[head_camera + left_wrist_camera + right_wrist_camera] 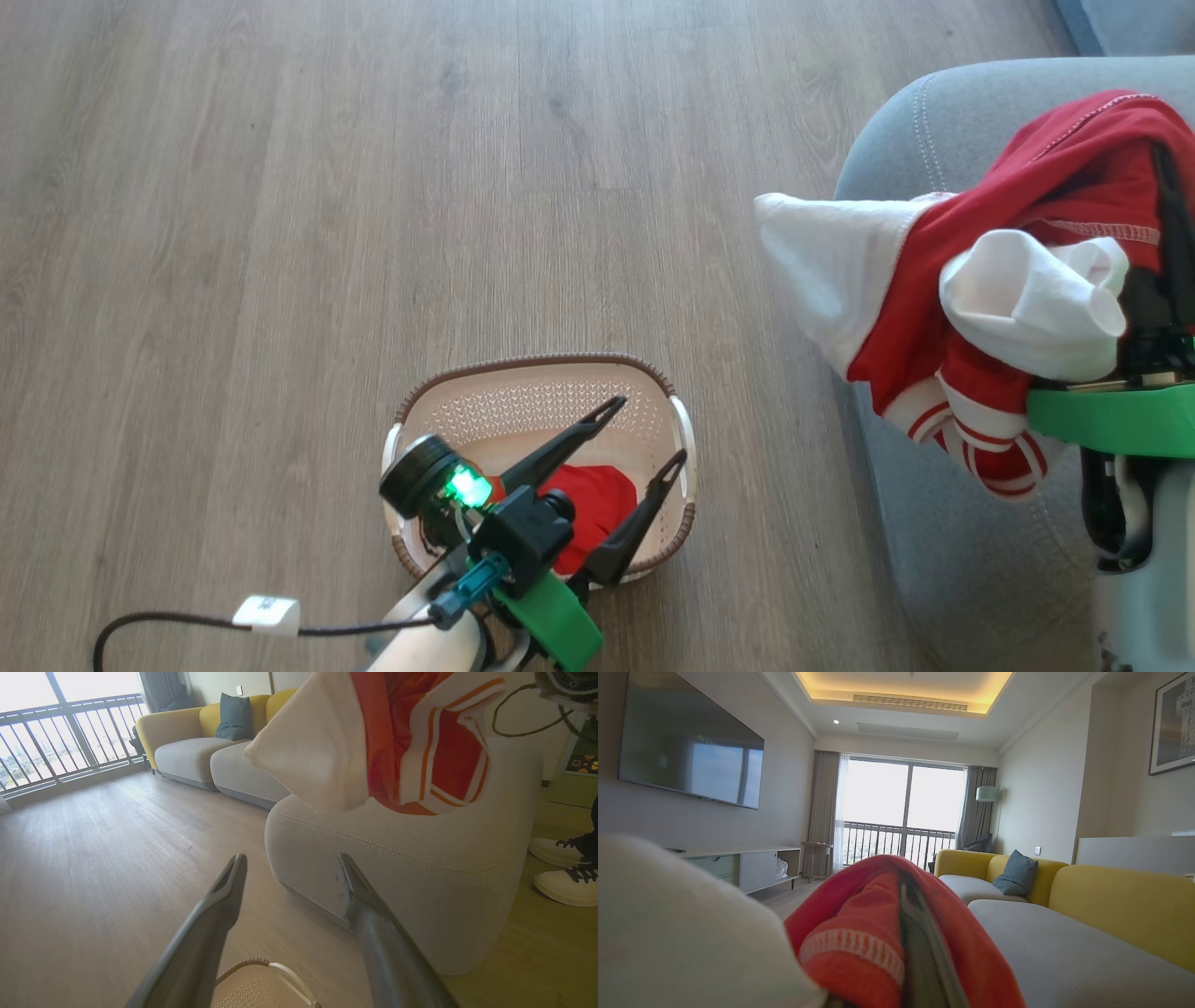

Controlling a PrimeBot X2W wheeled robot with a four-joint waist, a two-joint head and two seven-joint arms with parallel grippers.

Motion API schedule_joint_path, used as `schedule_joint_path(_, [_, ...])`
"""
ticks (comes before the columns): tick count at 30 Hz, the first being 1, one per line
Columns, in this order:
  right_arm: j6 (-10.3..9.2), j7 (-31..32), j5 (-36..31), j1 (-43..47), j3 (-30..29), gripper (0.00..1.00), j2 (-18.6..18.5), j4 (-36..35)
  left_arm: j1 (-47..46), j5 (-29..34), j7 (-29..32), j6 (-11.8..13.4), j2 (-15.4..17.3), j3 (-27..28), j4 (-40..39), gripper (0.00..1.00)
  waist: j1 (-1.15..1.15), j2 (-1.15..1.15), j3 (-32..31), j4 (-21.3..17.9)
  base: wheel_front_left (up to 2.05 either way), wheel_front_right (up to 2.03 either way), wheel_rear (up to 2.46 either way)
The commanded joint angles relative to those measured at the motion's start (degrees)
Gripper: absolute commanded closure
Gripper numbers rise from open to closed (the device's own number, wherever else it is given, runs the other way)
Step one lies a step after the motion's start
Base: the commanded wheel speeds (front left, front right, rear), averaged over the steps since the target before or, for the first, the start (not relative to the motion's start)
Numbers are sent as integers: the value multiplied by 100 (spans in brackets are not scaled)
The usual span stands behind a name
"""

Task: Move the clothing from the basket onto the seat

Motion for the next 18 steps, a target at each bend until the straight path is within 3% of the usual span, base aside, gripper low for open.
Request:
schedule_joint_path(1, [-1,-37,6,-113,88,100,17,-189,-145,-11,-24,12,-15,201,-164,0,0,0,4,-2,0,0,0])
schedule_joint_path(11, [-1,-37,-5,-112,49,100,46,-169,5,-30,-24,-1,-74,294,25,0,0,0,21,-110,0,0,0])
schedule_joint_path(18, [-1,-37,-15,-188,8,100,54,-212,-9,-37,-24,-6,-79,347,56,0,0,0,174,-418,0,0,0])
